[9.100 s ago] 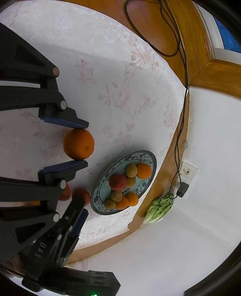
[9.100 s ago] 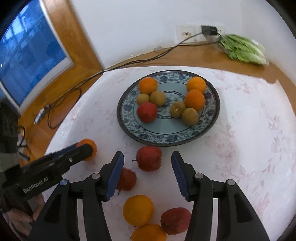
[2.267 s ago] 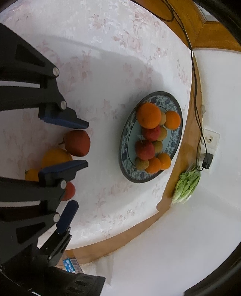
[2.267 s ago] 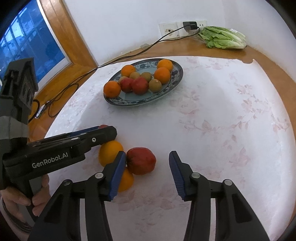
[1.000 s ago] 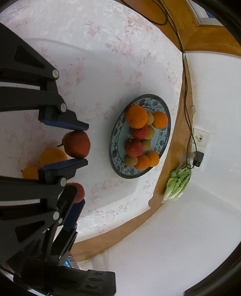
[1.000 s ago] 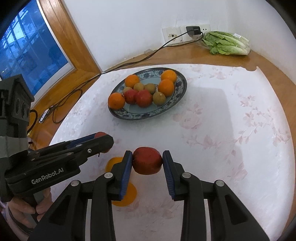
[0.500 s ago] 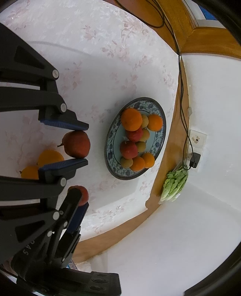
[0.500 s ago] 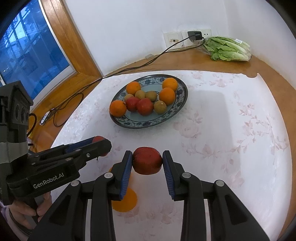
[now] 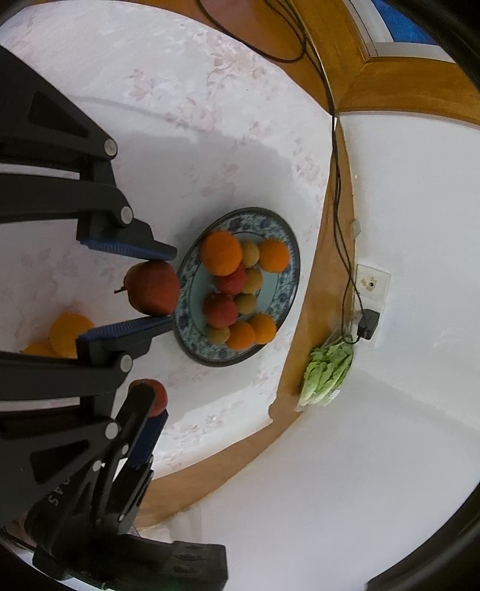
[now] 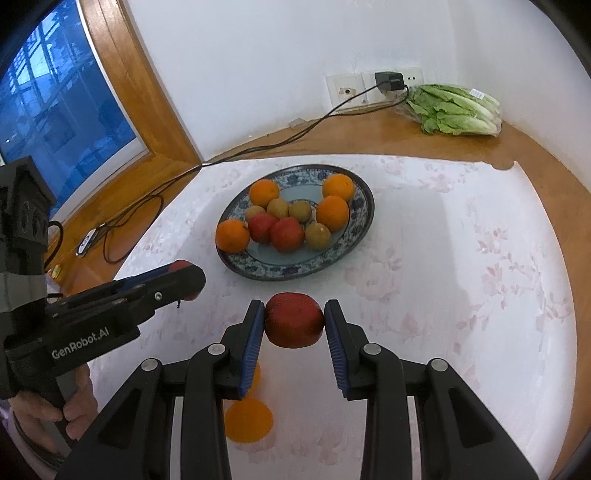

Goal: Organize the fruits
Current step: 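Carry both red apples over the plate and lower them, then open both tools to release the red apples onto the plate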

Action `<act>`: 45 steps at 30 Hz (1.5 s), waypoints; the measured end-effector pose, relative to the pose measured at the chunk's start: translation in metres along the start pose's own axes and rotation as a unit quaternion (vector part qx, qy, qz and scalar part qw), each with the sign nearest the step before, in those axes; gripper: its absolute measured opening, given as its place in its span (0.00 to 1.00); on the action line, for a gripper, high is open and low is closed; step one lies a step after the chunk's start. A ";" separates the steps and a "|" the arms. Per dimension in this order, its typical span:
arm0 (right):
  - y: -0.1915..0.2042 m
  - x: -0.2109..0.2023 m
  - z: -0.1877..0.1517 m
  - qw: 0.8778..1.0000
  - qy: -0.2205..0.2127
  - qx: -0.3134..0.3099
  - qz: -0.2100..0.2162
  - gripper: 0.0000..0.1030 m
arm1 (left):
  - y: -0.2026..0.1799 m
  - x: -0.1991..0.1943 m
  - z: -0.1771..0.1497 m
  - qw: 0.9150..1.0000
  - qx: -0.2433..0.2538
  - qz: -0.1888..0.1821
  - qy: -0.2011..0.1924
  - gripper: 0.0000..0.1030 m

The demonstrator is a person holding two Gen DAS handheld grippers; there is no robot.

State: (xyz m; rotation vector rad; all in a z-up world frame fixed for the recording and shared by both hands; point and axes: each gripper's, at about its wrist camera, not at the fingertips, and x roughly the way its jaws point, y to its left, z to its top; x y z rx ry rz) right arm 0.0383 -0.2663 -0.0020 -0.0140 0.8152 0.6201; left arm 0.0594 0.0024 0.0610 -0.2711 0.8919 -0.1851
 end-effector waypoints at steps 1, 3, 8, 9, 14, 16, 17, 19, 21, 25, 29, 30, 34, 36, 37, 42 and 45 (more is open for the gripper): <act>0.000 0.001 0.002 1.000 -0.002 -0.001 -0.001 0.33 | 0.001 0.001 0.002 1.000 -0.001 0.001 -0.001 0.31; 0.000 0.003 0.005 1.000 -0.006 -0.001 0.000 0.33 | 0.002 0.004 0.006 1.000 -0.001 0.003 -0.002 0.31; -0.001 0.012 0.014 1.000 -0.010 -0.008 -0.004 0.33 | 0.005 0.014 0.013 1.000 -0.002 0.003 -0.002 0.31; -0.001 0.014 0.016 1.000 -0.011 -0.010 -0.006 0.33 | 0.006 0.016 0.014 1.000 -0.003 0.003 -0.002 0.31; -0.006 0.024 0.026 1.000 -0.009 -0.013 -0.005 0.33 | 0.007 0.029 0.017 1.000 -0.008 0.001 0.005 0.31; -0.007 0.029 0.029 1.000 -0.009 -0.016 -0.008 0.33 | 0.007 0.033 0.017 1.000 -0.006 0.001 0.006 0.31; -0.008 0.031 0.031 1.000 -0.008 -0.016 -0.009 0.33 | 0.007 0.035 0.017 1.000 -0.005 0.001 0.007 0.31; -0.010 0.037 0.033 1.000 -0.007 -0.018 -0.010 0.33 | 0.008 0.039 0.018 1.000 -0.005 0.000 0.009 0.31; -0.010 0.040 0.034 1.000 -0.006 -0.020 -0.011 0.33 | 0.009 0.043 0.018 1.000 -0.004 0.000 0.010 0.31; -0.011 0.046 0.036 1.000 -0.007 -0.024 -0.013 0.33 | 0.009 0.046 0.020 1.000 0.001 0.006 0.003 0.31; -0.011 0.050 0.037 0.999 -0.008 -0.027 -0.015 0.33 | 0.011 0.047 0.022 1.000 0.006 0.004 -0.006 0.31; -0.012 0.051 0.037 0.999 -0.008 -0.027 -0.015 0.33 | 0.011 0.048 0.023 1.000 0.007 0.003 -0.007 0.31; -0.013 0.054 0.037 0.999 -0.009 -0.027 -0.015 0.33 | 0.012 0.049 0.024 1.000 0.013 0.003 -0.011 0.31; -0.013 0.055 0.037 0.999 -0.009 -0.030 -0.017 0.33 | 0.012 0.049 0.024 1.000 0.013 0.003 -0.012 0.31; -0.012 0.056 0.036 0.999 -0.010 -0.032 -0.018 0.33 | 0.012 0.049 0.024 1.000 0.013 0.003 -0.012 0.31; -0.010 0.059 0.037 0.999 -0.011 -0.042 -0.019 0.33 | 0.010 0.049 0.022 1.000 0.017 0.004 -0.010 0.31; -0.007 0.059 0.036 0.999 -0.013 -0.047 -0.019 0.33 | 0.010 0.051 0.022 1.000 0.018 0.004 -0.004 0.31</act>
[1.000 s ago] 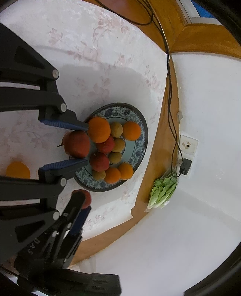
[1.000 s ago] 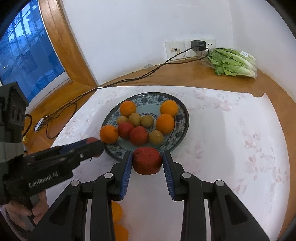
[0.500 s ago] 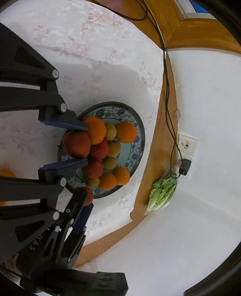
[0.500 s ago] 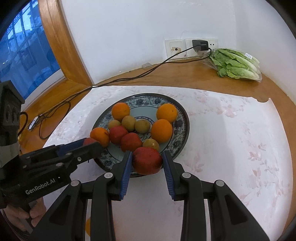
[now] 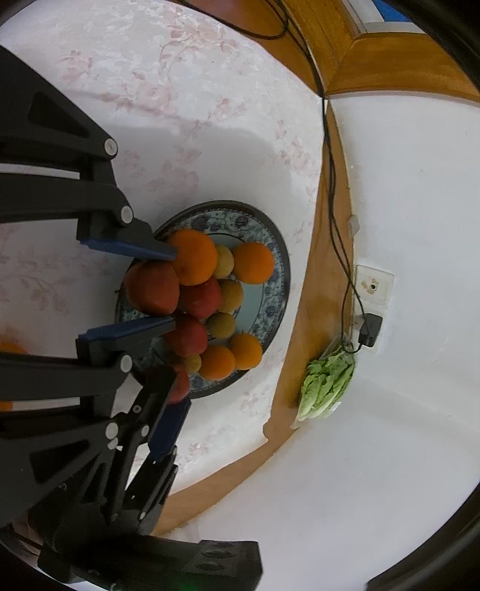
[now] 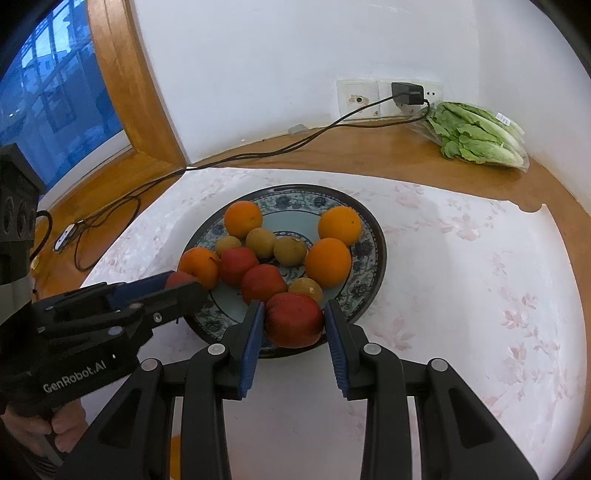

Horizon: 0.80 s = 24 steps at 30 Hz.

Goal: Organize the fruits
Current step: 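Open both tools to release the red apples onto the plate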

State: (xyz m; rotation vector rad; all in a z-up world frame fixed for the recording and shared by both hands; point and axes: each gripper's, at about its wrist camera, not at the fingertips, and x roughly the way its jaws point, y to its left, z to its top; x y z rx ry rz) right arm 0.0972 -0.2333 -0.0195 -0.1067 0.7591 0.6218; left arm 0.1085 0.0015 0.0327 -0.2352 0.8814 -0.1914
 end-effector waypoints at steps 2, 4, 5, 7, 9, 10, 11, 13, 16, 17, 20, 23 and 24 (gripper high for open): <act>0.001 0.000 0.000 1.000 -0.002 -0.001 -0.001 0.33 | -0.001 0.001 -0.001 1.000 0.000 0.001 0.000 0.31; 0.001 0.000 0.000 1.000 -0.003 -0.001 0.000 0.33 | -0.001 0.001 -0.001 1.000 -0.001 0.002 0.000 0.31; 0.001 -0.001 0.000 1.000 -0.004 -0.002 0.000 0.34 | 0.000 0.001 -0.001 1.000 -0.002 0.001 0.000 0.31; 0.000 -0.002 0.000 1.000 -0.006 0.000 -0.001 0.35 | 0.000 0.000 -0.001 1.000 -0.003 0.003 0.000 0.31; 0.000 -0.005 0.000 1.000 -0.010 0.002 0.000 0.38 | -0.001 0.000 -0.001 1.000 -0.004 0.004 0.001 0.32; 0.000 -0.006 0.001 1.000 -0.012 0.001 -0.001 0.42 | -0.001 0.001 0.000 1.000 -0.005 0.006 0.003 0.35; 0.000 -0.008 0.001 1.000 -0.015 0.000 -0.002 0.44 | -0.001 0.001 -0.001 1.000 -0.007 0.008 0.005 0.38; 0.000 -0.011 0.002 1.000 -0.019 -0.001 -0.001 0.44 | -0.001 -0.001 -0.001 1.000 -0.008 0.012 0.006 0.43; 0.001 -0.015 0.002 1.000 -0.023 -0.001 0.000 0.45 | -0.002 -0.005 -0.002 1.000 -0.008 0.016 0.006 0.45; 0.002 -0.017 0.001 1.000 -0.024 -0.001 0.000 0.45 | -0.003 -0.006 -0.002 1.000 -0.009 0.016 0.005 0.46; 0.003 -0.022 -0.001 1.000 -0.026 -0.002 -0.001 0.45 | -0.003 -0.012 -0.002 1.000 -0.010 0.013 0.002 0.47; 0.003 -0.027 -0.003 1.000 -0.027 -0.002 -0.003 0.45 | -0.003 -0.018 -0.002 1.000 -0.011 0.015 0.001 0.47; 0.003 -0.029 -0.004 1.000 -0.027 -0.002 -0.003 0.45 | -0.003 -0.020 -0.002 1.000 -0.011 0.017 0.002 0.47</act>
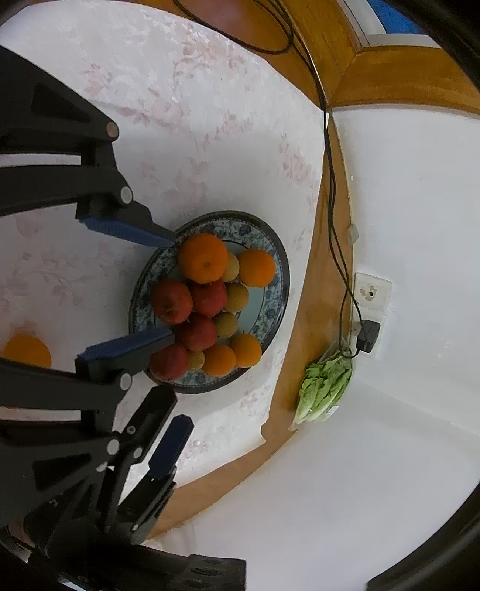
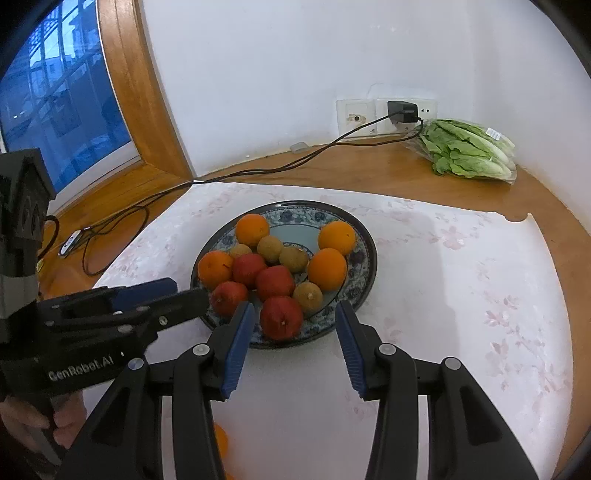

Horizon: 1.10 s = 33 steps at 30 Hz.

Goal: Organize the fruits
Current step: 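Open both tools to release the red apples onto the plate, then withdraw both open tools from the plate toward the two oranges on the cloth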

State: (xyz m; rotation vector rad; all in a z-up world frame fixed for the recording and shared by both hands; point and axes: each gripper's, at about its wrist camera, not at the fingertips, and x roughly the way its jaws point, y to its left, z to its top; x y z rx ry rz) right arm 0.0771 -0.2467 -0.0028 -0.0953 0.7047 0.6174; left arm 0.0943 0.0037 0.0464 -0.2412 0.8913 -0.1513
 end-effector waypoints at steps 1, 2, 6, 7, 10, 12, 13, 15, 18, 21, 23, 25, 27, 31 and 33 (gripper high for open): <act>0.000 -0.002 -0.001 1.000 0.000 0.000 0.000 0.45 | 0.000 -0.002 0.000 1.000 0.000 0.001 0.001 0.47; -0.001 -0.004 -0.002 1.000 0.000 0.000 -0.001 0.45 | 0.000 -0.004 -0.001 1.000 -0.001 0.003 0.002 0.47; -0.003 -0.011 -0.007 1.000 0.001 0.003 -0.003 0.45 | 0.000 -0.011 -0.003 1.000 -0.005 0.007 0.005 0.48; -0.003 -0.013 -0.009 1.000 0.002 0.006 -0.003 0.45 | 0.000 -0.013 -0.003 1.000 -0.006 0.008 0.005 0.48; -0.004 -0.018 -0.013 1.000 0.003 0.009 -0.002 0.46 | 0.000 -0.019 -0.005 1.000 -0.006 0.010 0.007 0.48; -0.003 -0.021 -0.015 1.000 0.003 0.009 -0.003 0.46 | 0.000 -0.022 -0.006 1.000 -0.006 0.013 0.008 0.48; -0.002 -0.022 -0.017 1.000 0.003 0.010 -0.003 0.46 | -0.001 -0.024 -0.007 1.000 -0.005 0.013 0.008 0.48; -0.001 -0.026 -0.020 1.000 0.003 0.010 -0.002 0.46 | -0.001 -0.028 -0.009 1.000 -0.004 0.013 0.008 0.48; 0.002 -0.030 -0.024 1.000 0.005 0.008 -0.001 0.48 | -0.001 -0.034 -0.013 1.000 -0.004 0.014 0.009 0.49; 0.005 -0.035 -0.029 1.000 0.005 0.006 0.000 0.52 | -0.001 -0.038 -0.017 1.000 -0.004 0.013 0.010 0.49; 0.008 -0.039 -0.033 1.000 0.004 0.006 0.000 0.52 | 0.000 -0.044 -0.021 1.000 -0.005 0.013 0.009 0.49; 0.009 -0.043 -0.036 1.000 0.004 0.007 0.000 0.52 | 0.000 -0.048 -0.024 1.000 -0.005 0.012 0.010 0.49; 0.010 -0.045 -0.039 1.000 0.005 0.008 -0.001 0.52 | 0.000 -0.052 -0.029 1.000 -0.005 0.012 0.011 0.49; 0.013 -0.049 -0.046 1.000 0.010 0.006 -0.003 0.52 | 0.002 -0.059 -0.037 1.000 -0.006 0.012 0.012 0.50; 0.015 -0.051 -0.049 1.000 0.011 0.007 -0.004 0.52 | 0.003 -0.061 -0.038 1.000 -0.007 0.012 0.012 0.50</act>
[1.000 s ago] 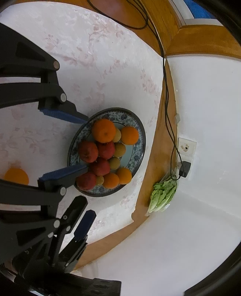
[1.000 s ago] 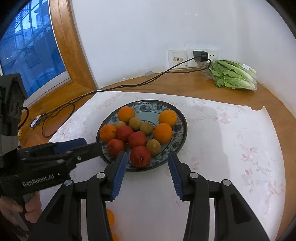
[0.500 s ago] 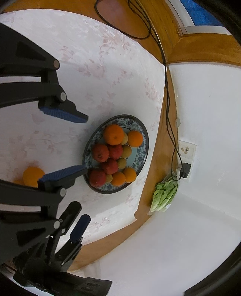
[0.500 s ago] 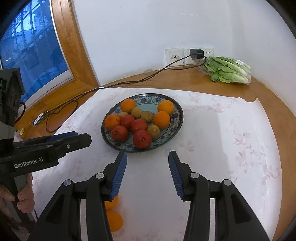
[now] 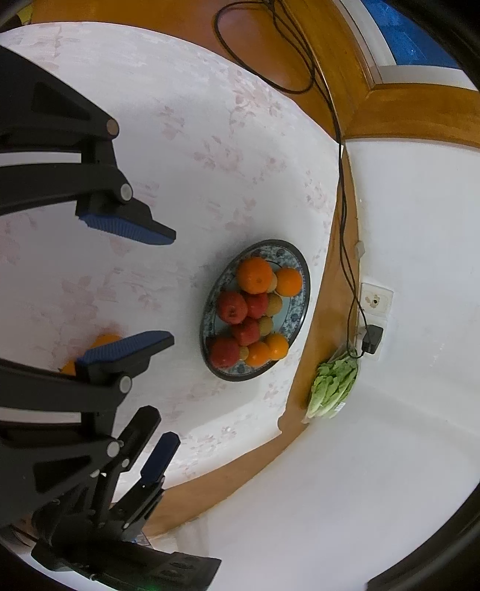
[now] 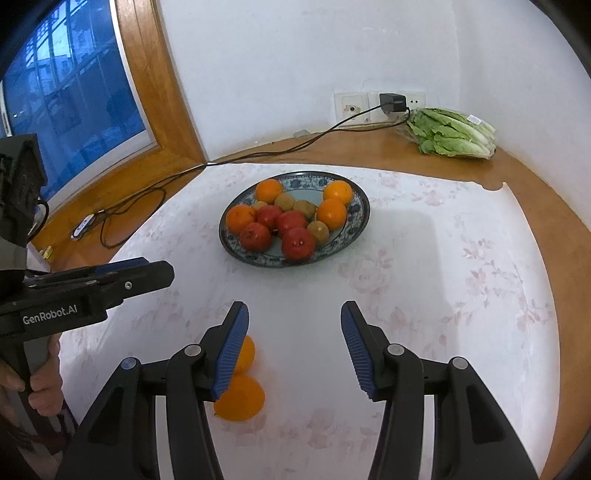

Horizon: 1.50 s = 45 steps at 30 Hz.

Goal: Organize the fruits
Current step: 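Withdraw both open tools from the plate toward the two oranges on the cloth, then close the right tool on an orange while the left tool grasps the other orange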

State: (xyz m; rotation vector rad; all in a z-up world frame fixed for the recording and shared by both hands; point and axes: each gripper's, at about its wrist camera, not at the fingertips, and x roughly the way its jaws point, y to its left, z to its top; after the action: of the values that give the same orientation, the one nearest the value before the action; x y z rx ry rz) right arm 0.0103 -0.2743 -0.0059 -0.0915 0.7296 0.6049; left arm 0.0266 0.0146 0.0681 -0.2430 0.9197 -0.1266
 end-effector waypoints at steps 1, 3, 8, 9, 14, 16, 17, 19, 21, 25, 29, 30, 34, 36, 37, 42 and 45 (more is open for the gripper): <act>0.000 -0.001 -0.001 1.000 0.000 0.001 0.000 0.52 | 0.001 -0.001 -0.001 1.000 -0.001 0.000 0.000 0.50; 0.000 -0.004 -0.004 1.000 -0.001 0.003 0.001 0.52 | 0.002 -0.004 -0.003 1.000 -0.002 0.000 -0.001 0.50; 0.003 -0.008 -0.011 1.000 0.001 0.004 0.004 0.52 | 0.002 -0.004 -0.007 1.000 -0.003 0.000 0.002 0.50; 0.004 -0.008 -0.012 1.000 0.001 0.003 0.005 0.52 | 0.001 -0.004 -0.008 1.000 -0.002 0.000 0.004 0.50; 0.007 -0.010 -0.019 1.000 0.004 0.003 0.010 0.52 | 0.000 -0.004 -0.016 1.000 0.003 0.000 0.011 0.50; 0.008 -0.012 -0.021 1.000 0.003 0.004 0.012 0.52 | -0.001 -0.005 -0.019 1.000 0.005 0.000 0.013 0.50; 0.008 -0.012 -0.022 1.000 0.003 0.004 0.012 0.52 | -0.001 -0.005 -0.020 1.000 0.006 0.000 0.014 0.50; 0.008 -0.013 -0.024 1.000 0.003 0.005 0.012 0.52 | -0.001 -0.005 -0.022 1.000 0.007 -0.001 0.015 0.50; 0.009 -0.014 -0.027 1.000 0.005 0.006 0.012 0.52 | -0.001 -0.004 -0.025 1.000 0.007 -0.004 0.018 0.50; 0.011 -0.014 -0.033 1.000 0.011 0.006 0.012 0.52 | -0.002 0.001 -0.031 0.999 0.011 -0.017 0.027 0.50; 0.012 -0.015 -0.038 1.000 0.013 0.006 0.013 0.52 | -0.004 0.009 -0.036 0.999 0.011 -0.024 0.040 0.50; 0.012 -0.015 -0.038 1.000 0.014 0.006 0.011 0.52 | -0.004 0.011 -0.037 0.999 0.012 -0.025 0.041 0.50; 0.012 -0.017 -0.045 1.000 0.018 0.008 0.018 0.52 | -0.007 0.015 -0.038 0.999 0.015 -0.024 0.045 0.50; 0.013 -0.018 -0.047 1.000 0.020 0.004 0.020 0.52 | -0.009 0.017 -0.040 0.998 0.016 -0.026 0.048 0.50; 0.015 -0.018 -0.049 1.000 0.021 0.001 0.020 0.52 | -0.010 0.017 -0.041 0.998 0.016 -0.026 0.049 0.50; 0.022 -0.017 -0.055 0.999 0.028 -0.010 0.031 0.52 | -0.015 0.018 -0.041 0.998 0.020 -0.032 0.049 0.50; 0.029 -0.014 -0.057 0.998 0.033 -0.024 0.037 0.52 | -0.015 0.018 -0.040 0.998 0.019 -0.026 0.050 0.50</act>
State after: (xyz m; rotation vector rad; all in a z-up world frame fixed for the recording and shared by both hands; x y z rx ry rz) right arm -0.0479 -0.2732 -0.0363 -0.1288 0.7851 0.6934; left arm 0.0052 -0.0094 0.0345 -0.2263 1.0103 -0.2048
